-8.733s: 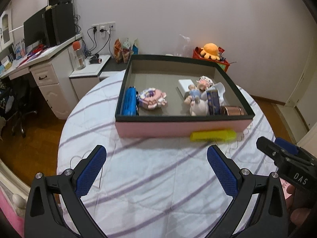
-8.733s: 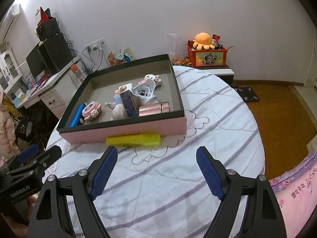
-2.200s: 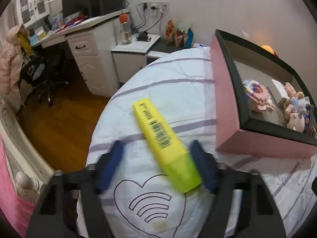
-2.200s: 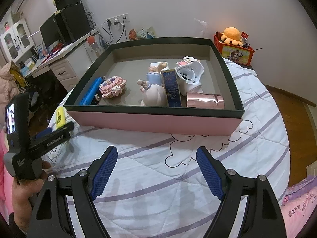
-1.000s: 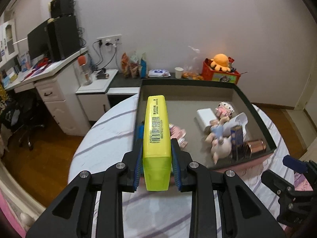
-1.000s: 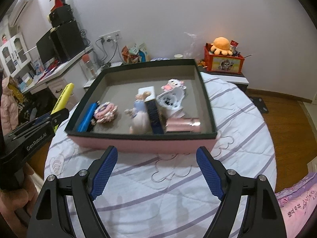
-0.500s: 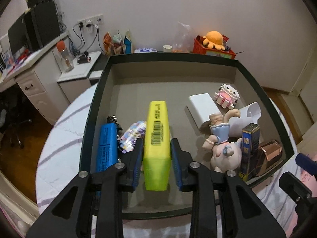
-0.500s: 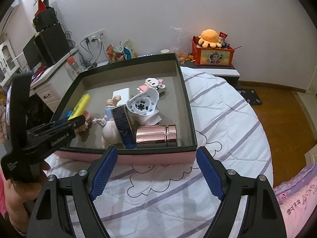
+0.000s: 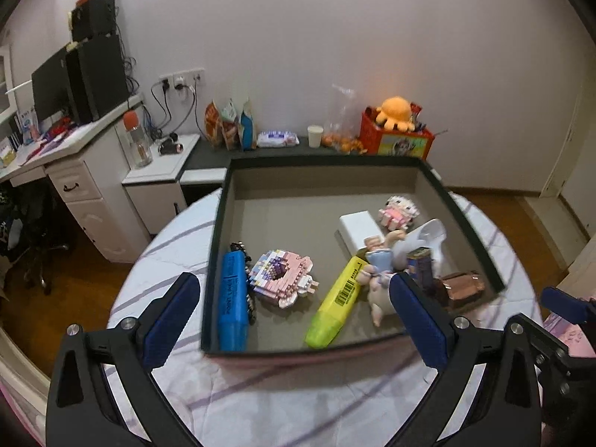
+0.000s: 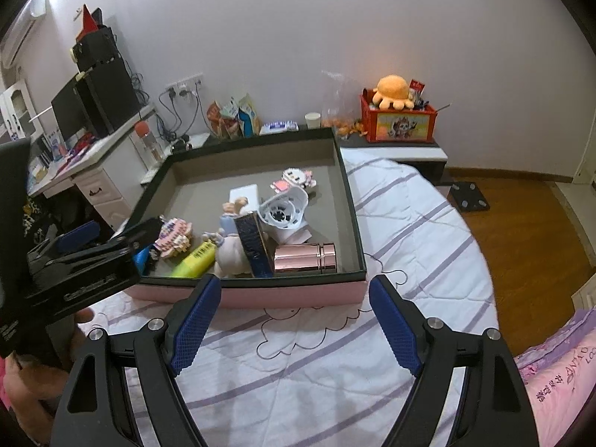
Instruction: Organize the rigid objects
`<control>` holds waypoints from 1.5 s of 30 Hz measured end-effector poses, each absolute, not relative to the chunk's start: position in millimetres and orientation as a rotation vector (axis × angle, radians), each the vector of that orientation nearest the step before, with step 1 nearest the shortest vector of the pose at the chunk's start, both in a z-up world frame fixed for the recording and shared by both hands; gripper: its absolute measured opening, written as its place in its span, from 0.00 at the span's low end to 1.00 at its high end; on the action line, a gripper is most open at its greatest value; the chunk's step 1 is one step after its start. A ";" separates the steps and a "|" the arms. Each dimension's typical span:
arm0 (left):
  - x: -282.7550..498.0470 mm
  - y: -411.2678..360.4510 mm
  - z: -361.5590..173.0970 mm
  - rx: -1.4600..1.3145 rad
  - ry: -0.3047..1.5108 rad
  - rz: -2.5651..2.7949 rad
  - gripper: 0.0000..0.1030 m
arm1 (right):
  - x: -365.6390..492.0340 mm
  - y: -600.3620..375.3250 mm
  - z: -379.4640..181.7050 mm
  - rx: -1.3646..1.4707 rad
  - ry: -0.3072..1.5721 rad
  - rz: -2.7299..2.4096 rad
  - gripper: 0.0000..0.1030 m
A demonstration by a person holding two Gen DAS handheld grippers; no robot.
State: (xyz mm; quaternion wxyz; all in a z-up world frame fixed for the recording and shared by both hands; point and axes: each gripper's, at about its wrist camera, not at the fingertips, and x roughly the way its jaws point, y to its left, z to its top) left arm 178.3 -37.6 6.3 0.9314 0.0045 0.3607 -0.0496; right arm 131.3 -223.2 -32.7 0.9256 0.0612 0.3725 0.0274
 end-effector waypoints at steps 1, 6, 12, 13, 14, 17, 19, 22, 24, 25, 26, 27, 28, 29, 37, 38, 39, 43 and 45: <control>167.5 -35.2 13.4 0.003 0.728 -0.103 1.00 | 127.2 -223.3 -29.5 0.126 0.755 0.055 0.81; 122.0 -26.1 33.6 -0.004 0.701 -0.102 1.00 | 97.3 -218.5 -12.1 0.121 0.705 0.054 0.81; 64.5 -16.4 47.7 0.002 0.667 -0.072 1.00 | 58.0 -207.4 7.5 0.100 0.644 0.062 0.81; 56.6 -14.5 48.2 0.002 0.668 -0.067 1.00 | 50.3 -204.8 10.0 0.095 0.635 0.063 0.81; 48.2 -12.1 49.0 0.001 0.666 -0.060 1.00 | 43.6 -202.2 12.2 0.092 0.627 0.062 0.81; 25.1 -7.3 51.2 0.001 0.653 -0.050 1.00 | 25.7 -196.6 16.1 0.093 0.606 0.064 0.81; 7.8 -4.8 51.9 0.000 0.642 -0.041 1.00 | 12.4 -192.9 16.8 0.091 0.594 0.061 0.81; -13.1 -1.7 51.6 -0.002 0.636 -0.022 1.00 | -5.6 -189.4 17.8 0.088 0.574 0.057 0.81; -26.7 1.0 50.6 -0.010 0.626 -0.019 1.00 | -20.9 -187.2 17.8 0.083 0.557 0.055 0.81; -35.9 3.4 49.9 -0.013 0.618 -0.013 1.00 | -25.6 -186.6 17.8 0.082 0.551 0.054 0.81; -41.3 4.0 49.5 -0.014 0.611 -0.009 1.00 | -32.5 -184.8 17.8 0.080 0.542 0.053 0.81; -48.0 5.3 49.1 -0.018 0.602 -0.008 1.00 | -39.1 -184.0 17.2 0.080 0.535 0.052 0.81; -53.3 6.0 48.7 -0.022 0.598 -0.009 1.00 | -46.2 -182.9 15.9 0.078 0.530 0.052 0.81; -57.2 6.9 48.4 -0.027 0.598 -0.013 1.00 | -50.2 -182.3 15.3 0.077 0.527 0.051 0.81; -60.7 3.0 47.9 -0.023 0.596 -0.042 1.00 | -65.4 -173.5 17.4 0.066 0.486 0.060 0.81; -58.8 2.2 47.0 -0.025 0.601 -0.050 1.00 | -65.3 -171.8 16.5 0.064 0.486 0.060 0.81; -56.7 0.8 45.8 -0.021 0.607 -0.052 1.00 | -64.9 -170.9 15.8 0.061 0.486 0.061 0.81; -51.3 -4.5 41.1 -0.005 0.617 -0.044 1.00 | -63.2 -170.0 12.3 0.062 0.490 0.061 0.81; -49.7 -5.9 39.4 -0.005 0.623 -0.045 1.00 | -62.0 -170.8 10.5 0.065 0.495 0.059 0.81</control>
